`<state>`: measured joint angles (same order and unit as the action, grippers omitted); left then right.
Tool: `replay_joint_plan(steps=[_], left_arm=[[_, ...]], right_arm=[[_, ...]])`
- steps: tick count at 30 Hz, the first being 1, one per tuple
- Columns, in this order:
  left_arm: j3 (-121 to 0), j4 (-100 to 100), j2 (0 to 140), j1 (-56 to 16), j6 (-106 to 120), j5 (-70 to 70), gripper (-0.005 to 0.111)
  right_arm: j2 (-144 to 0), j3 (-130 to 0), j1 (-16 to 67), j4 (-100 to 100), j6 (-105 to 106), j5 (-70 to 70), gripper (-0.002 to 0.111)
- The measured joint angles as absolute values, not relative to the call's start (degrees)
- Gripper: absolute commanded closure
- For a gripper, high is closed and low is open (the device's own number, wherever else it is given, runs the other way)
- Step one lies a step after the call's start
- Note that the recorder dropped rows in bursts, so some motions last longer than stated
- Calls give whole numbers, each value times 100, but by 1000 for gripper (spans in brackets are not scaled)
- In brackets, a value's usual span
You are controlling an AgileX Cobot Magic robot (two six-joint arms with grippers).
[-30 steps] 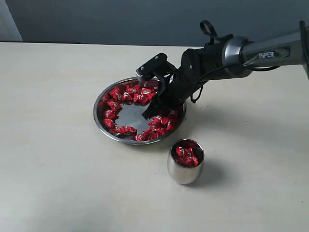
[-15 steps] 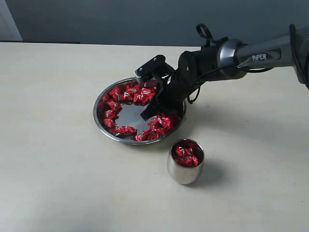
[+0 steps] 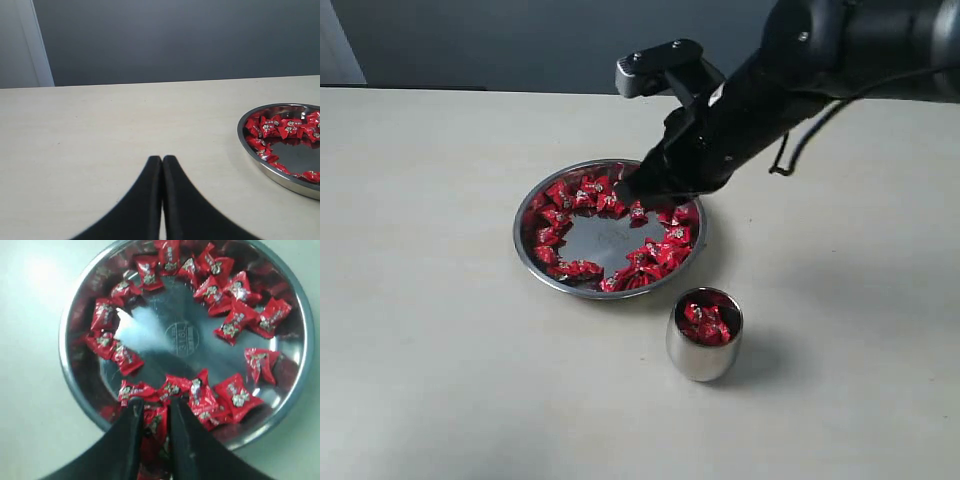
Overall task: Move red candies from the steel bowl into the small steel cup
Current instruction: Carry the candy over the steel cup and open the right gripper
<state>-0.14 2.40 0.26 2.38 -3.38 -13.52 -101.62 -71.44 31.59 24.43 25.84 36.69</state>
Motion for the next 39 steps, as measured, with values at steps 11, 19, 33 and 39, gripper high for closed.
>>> replay_joint_plan(steps=[11, 19, 33, 39], left_arm=[[-14, 240, 26, 238, -338, -1352, 106], [-14, 240, 26, 238, -338, -1352, 106], [-14, 240, 26, 238, -338, -1352, 106], [-14, 240, 26, 238, -338, -1352, 106]], right_arm=[[-8569, -5069, 3159, 2677, 2608, 3449, 108], [-8558, -4657, 3159, 3530, 3237, 3449, 108], [-8558, -4521, 3159, 3646, 3634, 2927, 69], [-8558, -4521, 3159, 4029, 3643, 2058, 69]])
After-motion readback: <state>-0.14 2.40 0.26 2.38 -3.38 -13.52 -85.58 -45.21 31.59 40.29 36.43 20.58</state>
